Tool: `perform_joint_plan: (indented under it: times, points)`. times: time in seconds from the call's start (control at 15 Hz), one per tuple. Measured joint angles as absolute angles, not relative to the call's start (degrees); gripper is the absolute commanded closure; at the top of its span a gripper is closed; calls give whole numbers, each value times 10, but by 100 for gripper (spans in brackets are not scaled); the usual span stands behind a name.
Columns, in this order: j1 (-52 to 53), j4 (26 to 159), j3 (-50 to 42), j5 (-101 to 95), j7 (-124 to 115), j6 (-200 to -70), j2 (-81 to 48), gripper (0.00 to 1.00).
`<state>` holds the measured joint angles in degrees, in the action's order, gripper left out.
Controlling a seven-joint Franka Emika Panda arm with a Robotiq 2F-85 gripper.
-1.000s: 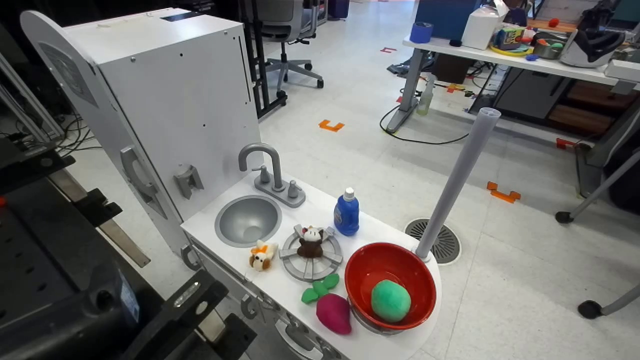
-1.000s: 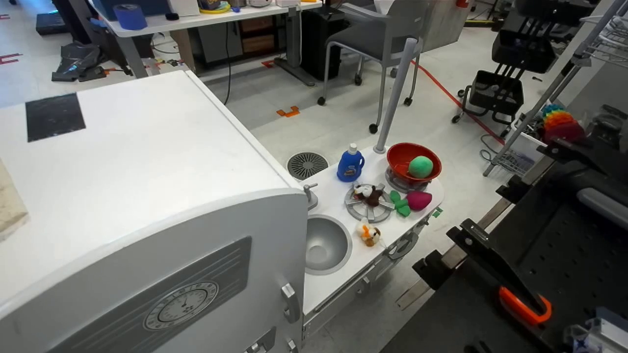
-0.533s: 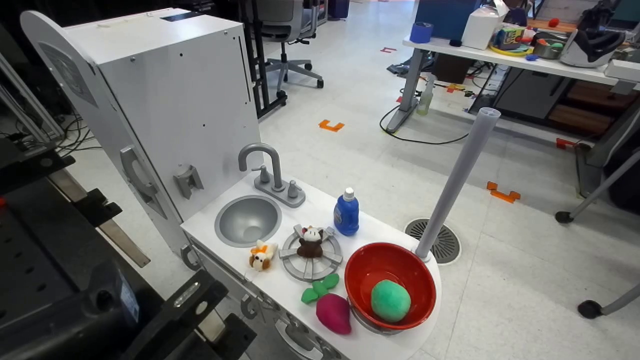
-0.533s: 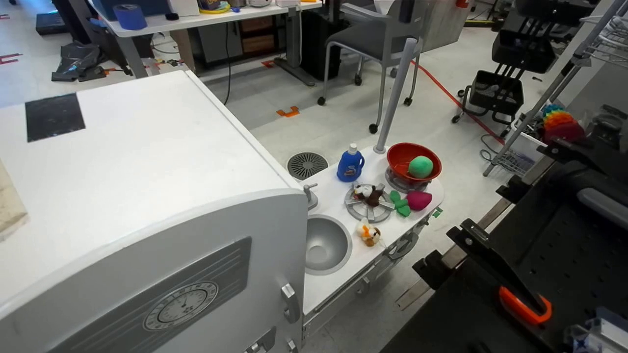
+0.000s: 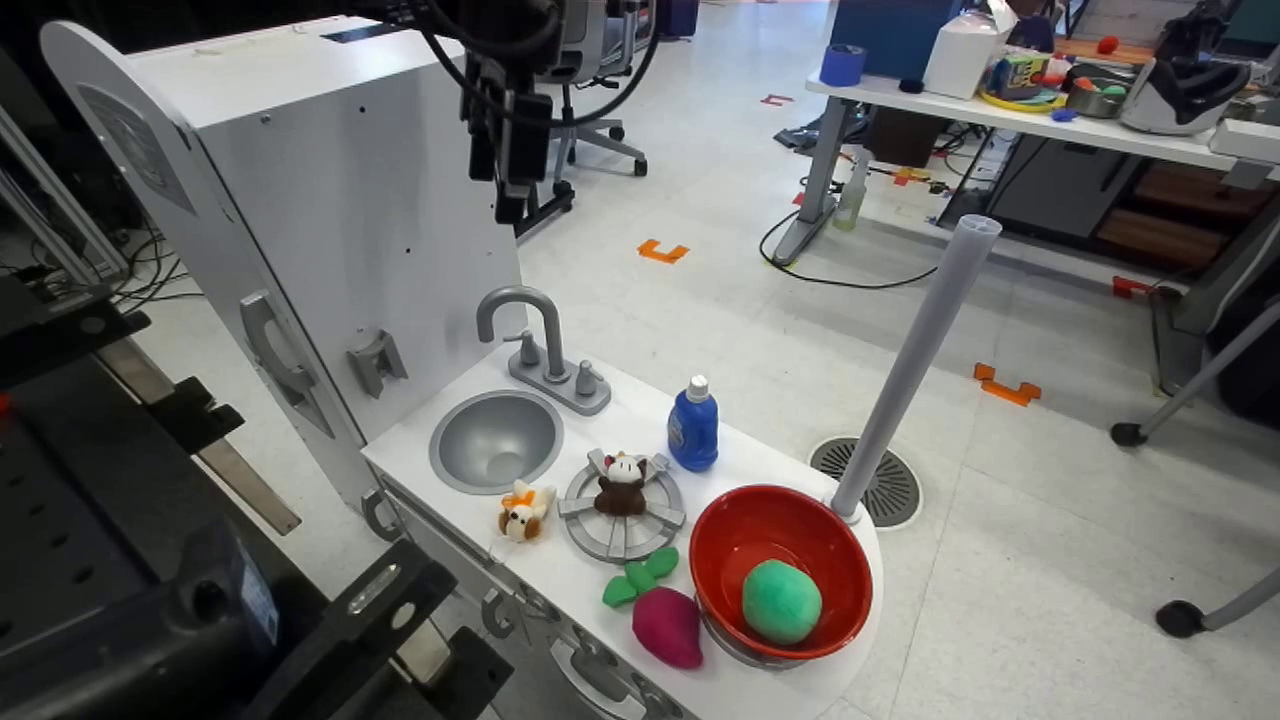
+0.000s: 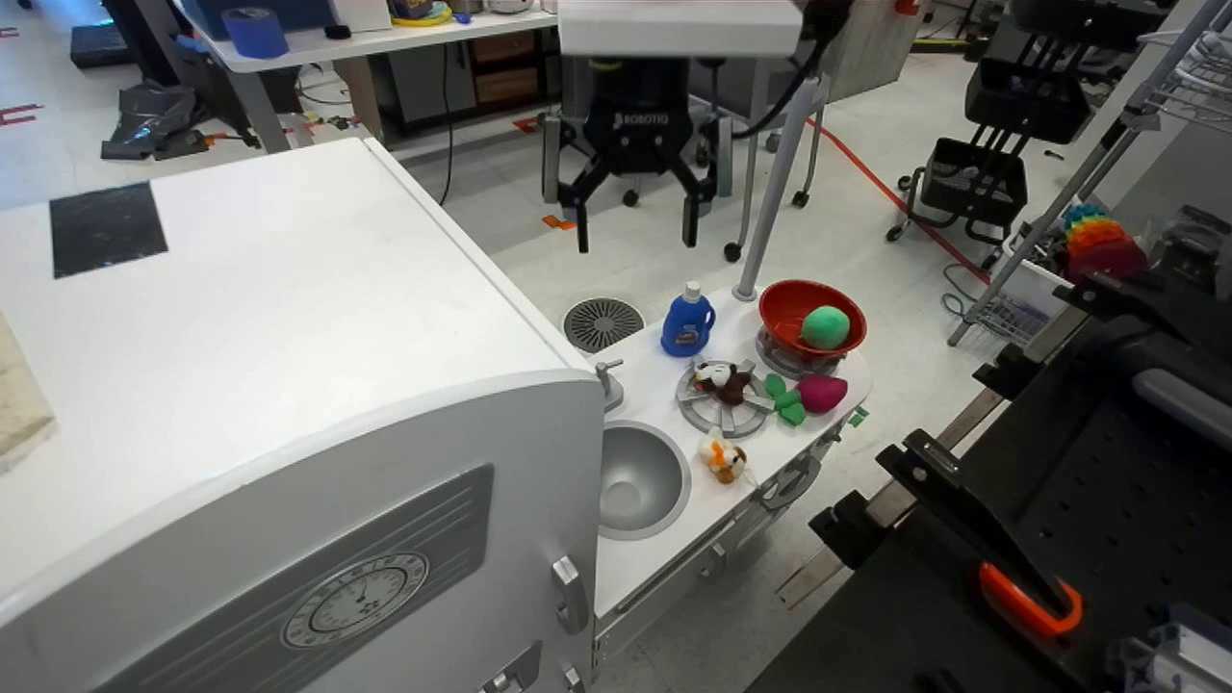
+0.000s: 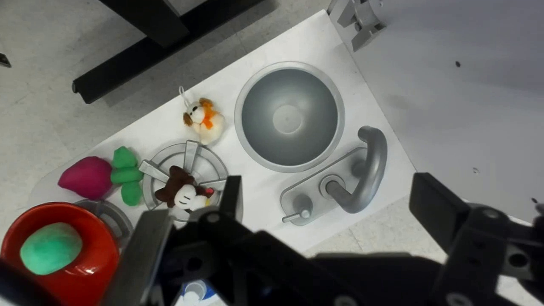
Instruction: Touch the faucet
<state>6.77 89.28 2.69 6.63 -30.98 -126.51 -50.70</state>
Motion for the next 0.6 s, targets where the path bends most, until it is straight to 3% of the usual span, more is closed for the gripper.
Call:
perform_joint_plan:
  times: [0.6]
  points:
    - [88, 678, 23, 88, -309, -1285, -704, 0]
